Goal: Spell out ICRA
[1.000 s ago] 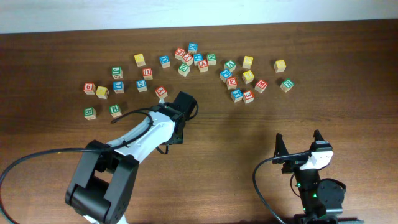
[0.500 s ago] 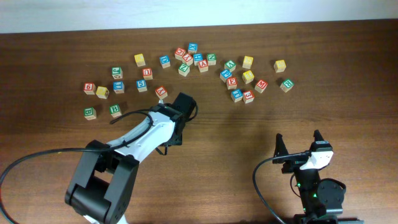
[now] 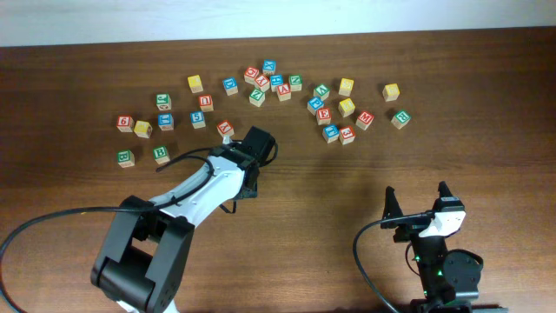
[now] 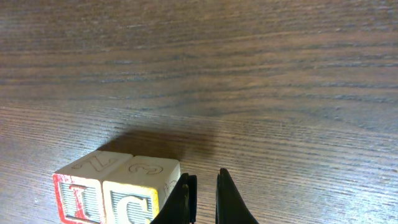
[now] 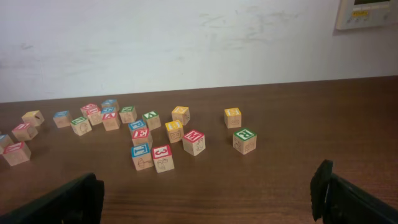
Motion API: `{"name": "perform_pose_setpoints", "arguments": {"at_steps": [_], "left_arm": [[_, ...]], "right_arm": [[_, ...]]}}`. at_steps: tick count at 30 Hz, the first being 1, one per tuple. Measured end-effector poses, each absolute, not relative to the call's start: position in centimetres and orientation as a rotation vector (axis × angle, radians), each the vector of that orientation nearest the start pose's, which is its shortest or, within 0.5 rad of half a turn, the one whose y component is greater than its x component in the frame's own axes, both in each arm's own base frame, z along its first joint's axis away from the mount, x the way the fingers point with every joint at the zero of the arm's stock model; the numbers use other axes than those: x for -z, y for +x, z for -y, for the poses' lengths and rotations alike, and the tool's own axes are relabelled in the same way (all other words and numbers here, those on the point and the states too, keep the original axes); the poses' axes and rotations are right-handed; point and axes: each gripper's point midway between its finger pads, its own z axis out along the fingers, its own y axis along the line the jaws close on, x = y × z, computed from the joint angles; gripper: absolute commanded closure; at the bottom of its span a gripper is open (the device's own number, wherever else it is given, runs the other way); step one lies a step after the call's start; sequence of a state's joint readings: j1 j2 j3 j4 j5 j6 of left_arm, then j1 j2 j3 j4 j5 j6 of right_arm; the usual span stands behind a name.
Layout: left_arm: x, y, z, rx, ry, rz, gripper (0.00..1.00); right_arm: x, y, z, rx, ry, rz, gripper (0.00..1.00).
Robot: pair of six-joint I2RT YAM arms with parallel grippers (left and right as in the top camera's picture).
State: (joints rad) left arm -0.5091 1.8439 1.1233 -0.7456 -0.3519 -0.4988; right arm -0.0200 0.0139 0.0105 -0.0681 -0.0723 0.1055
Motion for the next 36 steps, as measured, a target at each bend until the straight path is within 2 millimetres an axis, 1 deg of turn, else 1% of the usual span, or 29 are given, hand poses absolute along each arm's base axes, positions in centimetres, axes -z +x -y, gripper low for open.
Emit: {"name": "perform_pose_setpoints", "arguments": {"at_steps": [6, 7, 8, 9, 10, 11, 13, 14, 16, 18, 20, 21, 22, 25, 26, 27, 28, 30, 32, 36], "left_arm": [[-1.7, 33.0, 12.3, -0.285, -0.025, -2.865, 1.0], [-1.9, 33.3, 12.4, -0.26, -0.04, -2.865, 1.0], [-2.4, 34.0, 12.4, -0.233, -0.061, -2.858, 1.0], [-2.6, 34.3, 12.5, -0.223, -0.068, -2.854, 1.0], [-4.0, 36.1, 12.5, -0.169, -0.115, -2.819, 1.0], [-5.0, 37.4, 12.2, -0.135, -0.143, -2.796, 1.0], [-6.7, 39.5, 11.3, -0.096, -0.196, -2.755, 1.0], [-7.2, 40.1, 10.7, -0.087, -0.22, -2.743, 1.0], [-8.2, 41.3, 8.8, -0.078, -0.288, -2.725, 1.0], [-8.4, 41.6, 7.0, -0.058, -0.351, -2.733, 1.0], [-8.1, 41.2, 4.6, -0.04, -0.442, -2.76, 0.99], [-7.9, 41.0, 3.4, -0.031, -0.49, -2.773, 0.93], [-7.8, 40.7, 1.9, -0.018, -0.549, -2.784, 0.8], [-7.5, 39.9, -2.2, -0.001, -0.712, -2.79, 0.53], [-7.4, 39.6, -3.5, -0.003, -0.755, -2.791, 0.42], [-7.4, 39.3, -4.3, -0.007, -0.782, -2.792, 0.1], [-7.3, 39.0, -5.0, -0.006, -0.809, -2.793, 0.01], [-7.2, 38.3, -6.4, -0.004, -0.873, -2.797, 0.01], [-7.2, 38.1, -7.4, -0.005, -0.912, -2.787, 0.01], [-7.2, 38.0, -7.8, -0.007, -0.93, -2.782, 0.01]], "right_arm": [[-15.9, 24.6, -0.7, -0.124, 0.047, -1.643, 0.02], [-15.9, 24.6, -0.7, -0.124, 0.048, -1.643, 0.02], [-15.9, 24.6, -0.7, -0.124, 0.048, -1.643, 0.02], [-15.9, 24.6, -0.7, -0.124, 0.048, -1.643, 0.02], [-15.9, 24.6, -0.7, -0.124, 0.048, -1.643, 0.02], [-15.9, 24.6, -0.7, -0.124, 0.048, -1.643, 0.02], [-15.9, 24.6, -0.7, -0.125, 0.048, -1.643, 0.02], [-15.9, 24.6, -0.7, -0.124, 0.048, -1.643, 0.02], [-15.9, 24.6, -0.7, -0.124, 0.047, -1.643, 0.02], [-15.9, 24.6, -0.7, -0.125, 0.048, -1.643, 0.02], [-15.9, 24.6, -0.7, -0.124, 0.048, -1.643, 0.02], [-15.9, 24.6, -0.7, -0.125, 0.048, -1.643, 0.02], [-15.9, 24.6, -0.7, -0.125, 0.048, -1.643, 0.02], [-15.9, 24.6, -0.7, -0.125, 0.048, -1.643, 0.02], [-15.9, 24.6, -0.7, -0.125, 0.048, -1.643, 0.02], [-15.9, 24.6, -0.7, -0.125, 0.048, -1.643, 0.02], [-15.9, 24.6, -0.7, -0.125, 0.048, -1.643, 0.02], [-15.9, 24.6, -0.7, -0.125, 0.048, -1.643, 0.02], [-15.9, 24.6, -0.7, -0.125, 0.048, -1.643, 0.02], [-15.9, 24.6, -0.7, -0.125, 0.048, -1.643, 0.02]]}}
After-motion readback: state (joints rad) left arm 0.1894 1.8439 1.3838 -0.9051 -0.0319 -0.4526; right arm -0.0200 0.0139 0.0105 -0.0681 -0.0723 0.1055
